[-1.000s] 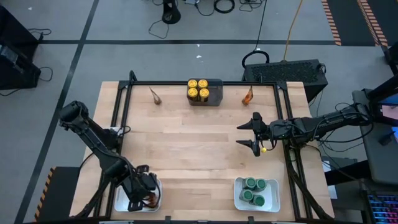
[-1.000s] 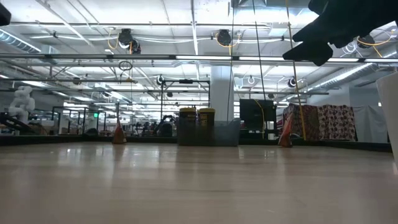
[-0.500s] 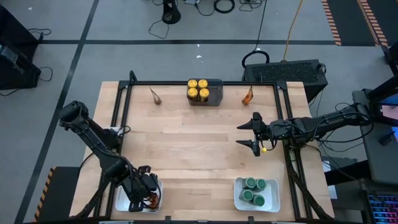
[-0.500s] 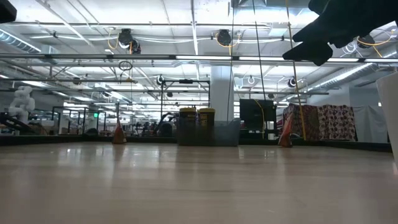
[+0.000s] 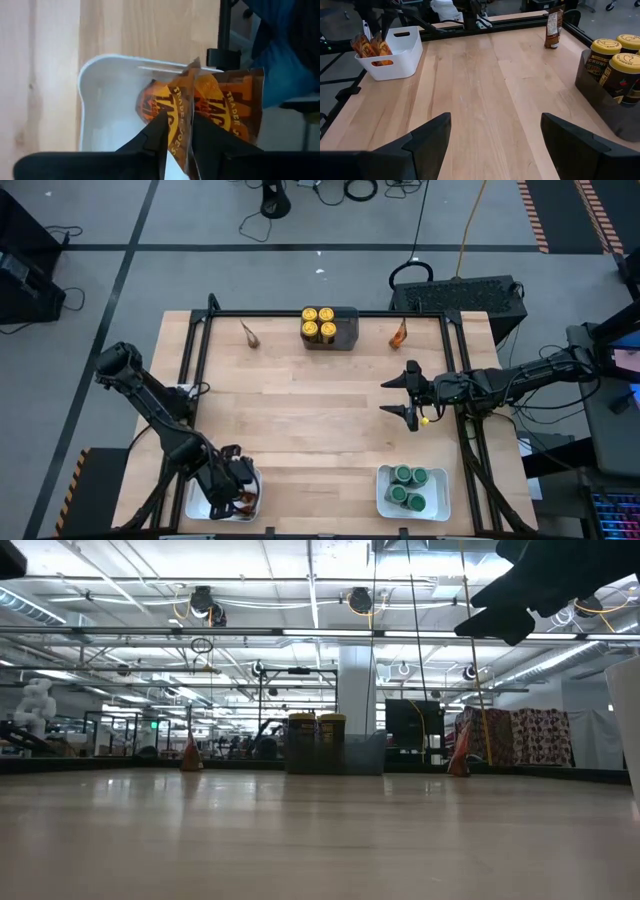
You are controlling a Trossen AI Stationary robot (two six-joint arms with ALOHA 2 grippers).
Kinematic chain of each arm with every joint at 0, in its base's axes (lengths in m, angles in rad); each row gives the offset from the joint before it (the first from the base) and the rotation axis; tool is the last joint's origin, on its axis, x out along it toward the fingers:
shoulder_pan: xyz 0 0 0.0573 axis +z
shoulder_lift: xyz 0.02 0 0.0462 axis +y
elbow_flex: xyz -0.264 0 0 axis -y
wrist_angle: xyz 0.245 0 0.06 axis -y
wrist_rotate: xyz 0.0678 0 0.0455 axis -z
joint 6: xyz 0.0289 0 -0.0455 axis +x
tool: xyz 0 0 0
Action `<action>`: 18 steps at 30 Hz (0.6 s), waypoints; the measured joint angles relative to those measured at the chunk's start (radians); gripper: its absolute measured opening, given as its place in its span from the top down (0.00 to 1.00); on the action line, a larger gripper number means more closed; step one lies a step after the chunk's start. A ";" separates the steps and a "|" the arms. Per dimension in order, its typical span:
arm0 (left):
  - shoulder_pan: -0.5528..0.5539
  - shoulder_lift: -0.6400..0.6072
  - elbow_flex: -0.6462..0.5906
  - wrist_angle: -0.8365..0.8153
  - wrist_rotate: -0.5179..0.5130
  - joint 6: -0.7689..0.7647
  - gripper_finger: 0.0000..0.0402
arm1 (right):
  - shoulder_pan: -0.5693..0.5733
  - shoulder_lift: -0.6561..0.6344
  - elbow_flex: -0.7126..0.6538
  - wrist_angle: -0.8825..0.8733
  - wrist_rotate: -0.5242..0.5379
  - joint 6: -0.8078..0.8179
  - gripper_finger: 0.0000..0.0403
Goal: Sort spices by type
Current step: Put the bottom left orange seasoning pack into the left white bin, then put the left orange seasoning pack into the left white bin
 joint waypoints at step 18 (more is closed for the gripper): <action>0.139 -0.166 0.000 -0.007 0.205 0.028 0.75 | 0.000 0.000 0.000 -0.001 0.000 -0.014 0.28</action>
